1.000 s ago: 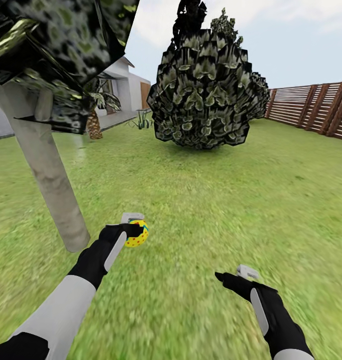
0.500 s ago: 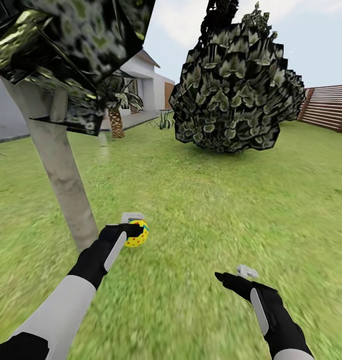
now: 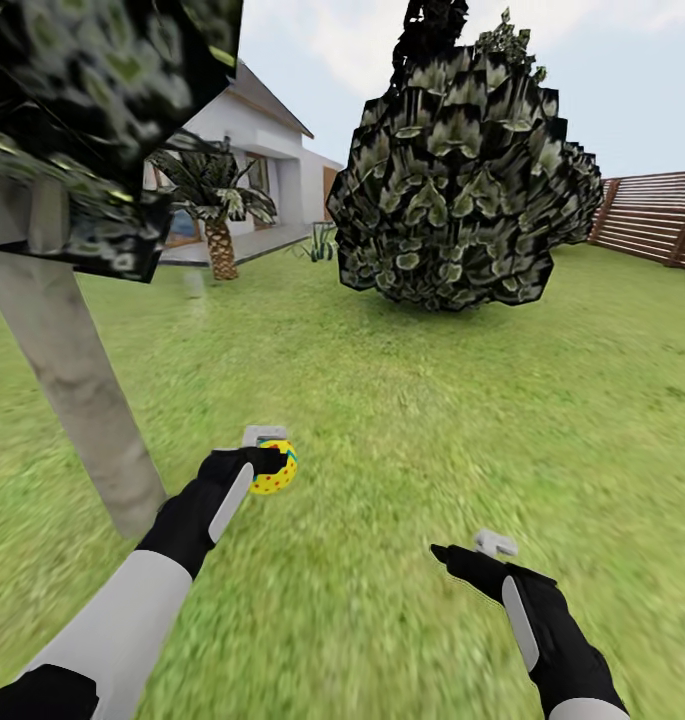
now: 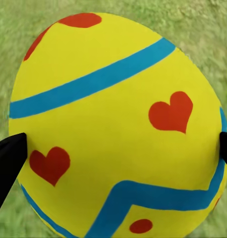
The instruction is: Take the three Easter eggs out of the wicker basket on the lawn in the garden, then place them on the lawn next to a single tree (choose any tree) so that all three eggs are next to the same tree and none are left in the basket.
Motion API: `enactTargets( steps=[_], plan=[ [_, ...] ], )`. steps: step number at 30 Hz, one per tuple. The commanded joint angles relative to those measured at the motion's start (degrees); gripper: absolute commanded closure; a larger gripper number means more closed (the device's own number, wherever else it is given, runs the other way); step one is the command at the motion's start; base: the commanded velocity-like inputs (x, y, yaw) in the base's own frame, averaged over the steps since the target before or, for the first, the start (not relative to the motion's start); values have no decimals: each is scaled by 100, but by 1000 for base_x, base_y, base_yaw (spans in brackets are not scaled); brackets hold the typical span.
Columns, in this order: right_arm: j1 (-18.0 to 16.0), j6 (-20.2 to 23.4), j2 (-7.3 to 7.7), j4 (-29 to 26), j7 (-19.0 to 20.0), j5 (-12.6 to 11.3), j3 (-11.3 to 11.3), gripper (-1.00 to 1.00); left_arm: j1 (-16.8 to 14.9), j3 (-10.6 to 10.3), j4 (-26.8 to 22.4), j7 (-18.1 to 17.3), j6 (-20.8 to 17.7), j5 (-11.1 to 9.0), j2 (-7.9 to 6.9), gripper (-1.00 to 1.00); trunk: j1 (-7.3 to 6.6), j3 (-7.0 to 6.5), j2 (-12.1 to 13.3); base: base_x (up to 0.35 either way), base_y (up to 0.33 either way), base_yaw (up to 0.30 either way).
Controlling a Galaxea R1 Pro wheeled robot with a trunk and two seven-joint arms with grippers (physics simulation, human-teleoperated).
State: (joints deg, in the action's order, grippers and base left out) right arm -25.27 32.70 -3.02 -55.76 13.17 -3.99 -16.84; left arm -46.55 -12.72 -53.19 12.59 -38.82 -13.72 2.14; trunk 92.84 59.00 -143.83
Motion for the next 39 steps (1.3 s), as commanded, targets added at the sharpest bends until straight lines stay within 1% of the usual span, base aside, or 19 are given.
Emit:
enactTargets(
  steps=[1, 23, 39],
  plan=[
    [-4, 35, -6, -5, 11, -40, -21, -100, -3, -11, -7, 51, -20, -61, -3, 100, 2, 5, -2, 296, -117, -44],
    [-4, 35, -6, -5, 11, -40, -21, -100, -3, -8, -7, 51, -20, -69, -3, 100, 2, 3, -2, 306, -106, -3],
    [-4, 35, -6, -5, 11, -40, -21, -100, -3, -3, -7, 47, -20, -62, -3, 100, 2, 3, -2, 303, -14, 0]
  ],
)
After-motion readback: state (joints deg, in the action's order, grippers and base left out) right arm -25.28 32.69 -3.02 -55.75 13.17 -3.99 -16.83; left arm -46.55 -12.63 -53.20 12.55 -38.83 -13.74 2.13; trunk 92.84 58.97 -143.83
